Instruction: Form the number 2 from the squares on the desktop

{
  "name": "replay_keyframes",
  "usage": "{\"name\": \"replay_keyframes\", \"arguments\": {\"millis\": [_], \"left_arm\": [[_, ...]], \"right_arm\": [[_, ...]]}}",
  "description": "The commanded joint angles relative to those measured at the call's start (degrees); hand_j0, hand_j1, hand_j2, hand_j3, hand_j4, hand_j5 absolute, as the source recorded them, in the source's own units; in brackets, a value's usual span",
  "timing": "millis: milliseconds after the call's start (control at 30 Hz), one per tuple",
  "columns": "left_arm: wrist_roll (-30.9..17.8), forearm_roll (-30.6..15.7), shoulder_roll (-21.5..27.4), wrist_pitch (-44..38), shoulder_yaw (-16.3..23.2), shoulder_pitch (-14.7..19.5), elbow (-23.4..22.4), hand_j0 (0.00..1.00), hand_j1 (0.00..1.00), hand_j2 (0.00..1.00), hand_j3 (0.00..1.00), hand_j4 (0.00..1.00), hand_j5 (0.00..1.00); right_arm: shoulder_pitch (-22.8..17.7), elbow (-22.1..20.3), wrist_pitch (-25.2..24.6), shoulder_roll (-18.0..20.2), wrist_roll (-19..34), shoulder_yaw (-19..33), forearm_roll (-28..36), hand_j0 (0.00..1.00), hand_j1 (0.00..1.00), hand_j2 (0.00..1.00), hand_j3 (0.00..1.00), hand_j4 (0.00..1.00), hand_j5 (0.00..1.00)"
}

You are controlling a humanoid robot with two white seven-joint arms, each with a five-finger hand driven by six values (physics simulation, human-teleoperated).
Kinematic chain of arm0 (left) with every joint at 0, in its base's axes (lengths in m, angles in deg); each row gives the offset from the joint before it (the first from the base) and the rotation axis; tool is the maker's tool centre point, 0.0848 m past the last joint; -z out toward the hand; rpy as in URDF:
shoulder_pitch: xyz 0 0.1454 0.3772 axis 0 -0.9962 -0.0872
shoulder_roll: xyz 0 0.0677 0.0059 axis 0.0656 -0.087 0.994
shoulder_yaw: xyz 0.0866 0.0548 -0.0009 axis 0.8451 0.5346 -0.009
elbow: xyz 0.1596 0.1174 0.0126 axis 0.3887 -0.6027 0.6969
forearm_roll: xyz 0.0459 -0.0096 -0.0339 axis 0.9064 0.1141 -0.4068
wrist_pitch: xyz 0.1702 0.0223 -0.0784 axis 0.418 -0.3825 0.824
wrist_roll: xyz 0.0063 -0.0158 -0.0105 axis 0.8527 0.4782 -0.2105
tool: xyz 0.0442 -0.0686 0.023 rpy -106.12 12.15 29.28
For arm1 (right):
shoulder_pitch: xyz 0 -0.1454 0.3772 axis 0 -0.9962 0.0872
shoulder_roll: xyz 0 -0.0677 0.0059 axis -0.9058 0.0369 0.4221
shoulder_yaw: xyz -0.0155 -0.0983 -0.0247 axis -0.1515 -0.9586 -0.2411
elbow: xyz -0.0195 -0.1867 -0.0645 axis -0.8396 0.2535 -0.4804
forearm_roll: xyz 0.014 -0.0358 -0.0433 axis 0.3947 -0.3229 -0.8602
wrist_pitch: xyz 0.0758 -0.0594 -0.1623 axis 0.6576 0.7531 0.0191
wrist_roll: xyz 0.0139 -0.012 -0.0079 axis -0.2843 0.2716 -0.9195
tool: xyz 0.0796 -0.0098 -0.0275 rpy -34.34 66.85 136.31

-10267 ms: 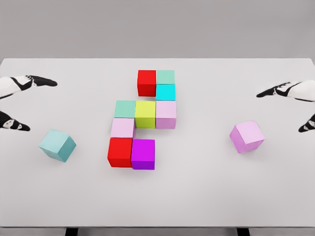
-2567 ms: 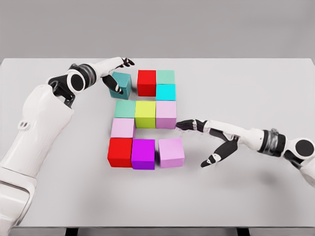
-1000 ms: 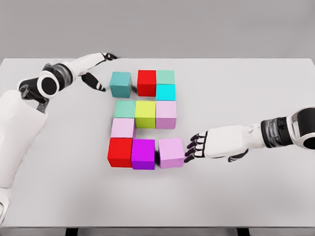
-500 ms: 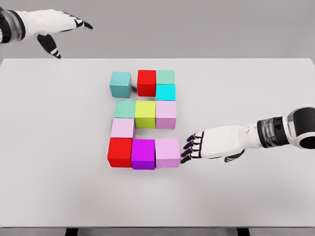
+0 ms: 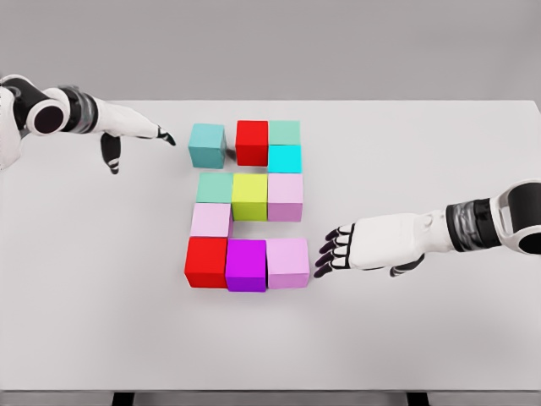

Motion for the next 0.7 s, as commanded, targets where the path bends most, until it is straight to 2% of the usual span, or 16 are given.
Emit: {"name": "replay_keyframes", "arguments": {"millis": [0, 333, 667], "left_arm": [[0.0, 0.9, -1.9, 0.0, 0.2, 0.0, -1.1, 1.0, 1.0, 1.0, 1.0, 1.0, 1.0], [0.0, 1.7, -3.8, -0.1, 0.3, -0.1, -1.1, 1.0, 1.0, 1.0, 1.0, 1.0, 1.0], [0.0, 1.6, -3.2, 0.0, 0.3, -0.4, -0.5, 1.0, 1.0, 1.0, 1.0, 1.0, 1.0]], "right_arm": [[0.0, 0.2, -0.1, -0.2, 0.0, 0.0, -0.1, 1.0, 1.0, 1.0, 1.0, 1.0, 1.0], [0.1, 0.9, -0.1, -0.6, 0.0, -0.1, -0.5, 1.0, 1.0, 1.0, 1.0, 1.0, 1.0], [0.1, -0.2, -0.1, -0.9, 0.0, -0.3, -0.4, 1.0, 1.0, 1.0, 1.0, 1.0, 1.0]]}}
